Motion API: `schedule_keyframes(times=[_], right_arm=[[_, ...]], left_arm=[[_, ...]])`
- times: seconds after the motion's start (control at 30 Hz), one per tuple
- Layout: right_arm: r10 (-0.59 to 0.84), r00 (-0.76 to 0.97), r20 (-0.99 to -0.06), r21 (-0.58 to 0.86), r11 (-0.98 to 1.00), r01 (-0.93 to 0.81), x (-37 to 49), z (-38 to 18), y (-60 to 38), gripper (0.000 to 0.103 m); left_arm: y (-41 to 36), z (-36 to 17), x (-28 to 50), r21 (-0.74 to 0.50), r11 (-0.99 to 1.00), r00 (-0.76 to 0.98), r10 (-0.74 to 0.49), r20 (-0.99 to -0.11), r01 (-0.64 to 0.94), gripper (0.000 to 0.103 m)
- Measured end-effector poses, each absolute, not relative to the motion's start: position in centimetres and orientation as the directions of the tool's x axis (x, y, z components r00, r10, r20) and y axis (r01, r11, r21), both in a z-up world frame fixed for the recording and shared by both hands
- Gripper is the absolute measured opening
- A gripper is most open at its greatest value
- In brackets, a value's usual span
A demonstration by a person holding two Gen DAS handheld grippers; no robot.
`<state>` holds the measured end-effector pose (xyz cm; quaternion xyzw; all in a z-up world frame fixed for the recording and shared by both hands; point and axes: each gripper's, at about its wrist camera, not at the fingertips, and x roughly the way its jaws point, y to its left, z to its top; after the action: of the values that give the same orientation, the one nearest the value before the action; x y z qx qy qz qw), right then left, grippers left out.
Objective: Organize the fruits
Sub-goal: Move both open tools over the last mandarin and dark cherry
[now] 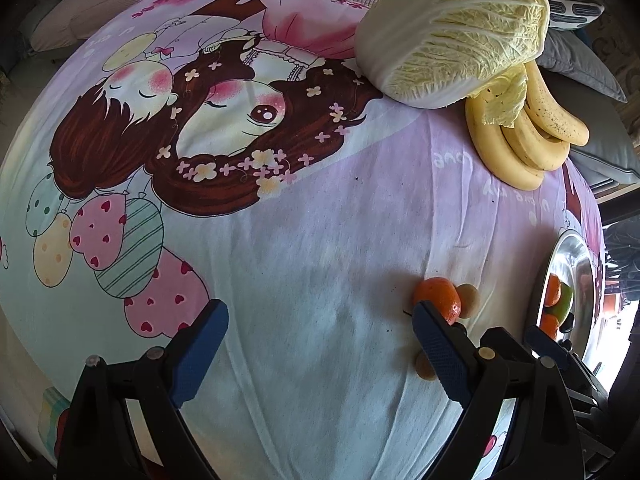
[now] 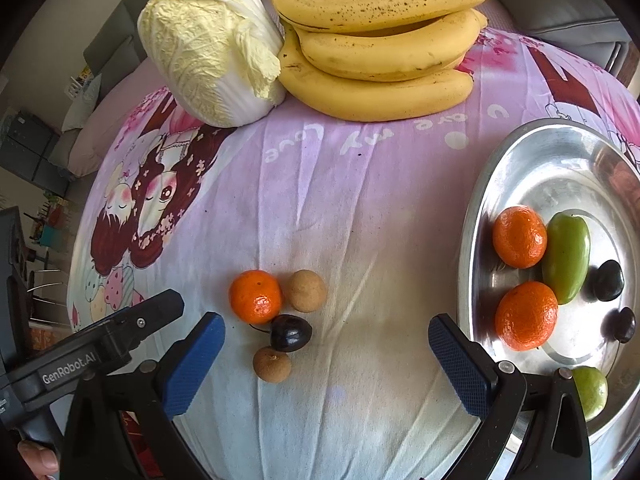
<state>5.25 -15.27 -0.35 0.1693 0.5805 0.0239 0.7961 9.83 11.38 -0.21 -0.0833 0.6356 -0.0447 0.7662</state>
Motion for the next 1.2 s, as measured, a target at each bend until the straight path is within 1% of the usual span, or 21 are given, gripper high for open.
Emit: schedule_keyframes(times=[0.27, 0.4, 0.47, 0.63, 0.77, 0.93, 1.1, 1.2], right_arm=[[0.256, 0.336, -0.906, 0.318, 0.937, 0.143, 6.1, -0.2, -15.3, 0.103], [0.270, 0.349, -0.897, 0.329, 0.937, 0.121, 6.4, 0.0, -15.3, 0.103], [0.277, 0.355, -0.893, 0.333, 0.937, 0.106, 6.7, 0.2, -15.3, 0.103], [0.328, 0.357, -0.875, 0.385, 0.918, 0.098, 7.2, 0.1, -15.4, 0.103], [0.329, 0.342, -0.880, 0.380, 0.920, 0.094, 7.6, -0.1, -15.5, 0.103], [0.318, 0.339, -0.885, 0.366, 0.927, 0.085, 7.7, -0.3, -15.7, 0.103], [0.320, 0.350, -0.881, 0.375, 0.922, 0.100, 7.3, -0.2, -16.3, 0.103], [0.272, 0.373, -0.887, 0.335, 0.935, 0.116, 7.0, 0.3, -16.5, 0.103]], left_arm=[[12.2, -0.8, 11.8, -0.245, 0.968, 0.173, -0.235, -0.957, -0.043, 0.092], [12.0, 0.0, 12.4, -0.237, 0.971, 0.197, -0.226, -0.954, -0.031, 0.092], [12.1, 0.2, 12.6, -0.255, 0.966, 0.199, -0.243, -0.949, -0.036, 0.092], [11.1, 0.8, 11.8, -0.292, 0.955, 0.209, -0.275, -0.938, -0.057, 0.093], [9.4, -0.4, 12.5, -0.276, 0.959, 0.204, -0.258, -0.944, -0.061, 0.093], [8.1, -1.8, 13.1, -0.292, 0.954, 0.183, -0.277, -0.943, -0.062, 0.094], [6.7, -3.0, 13.5, -0.358, 0.933, 0.160, -0.347, -0.924, -0.043, 0.094], [6.4, -3.6, 13.7, -0.408, 0.911, 0.132, -0.397, -0.908, -0.062, 0.094]])
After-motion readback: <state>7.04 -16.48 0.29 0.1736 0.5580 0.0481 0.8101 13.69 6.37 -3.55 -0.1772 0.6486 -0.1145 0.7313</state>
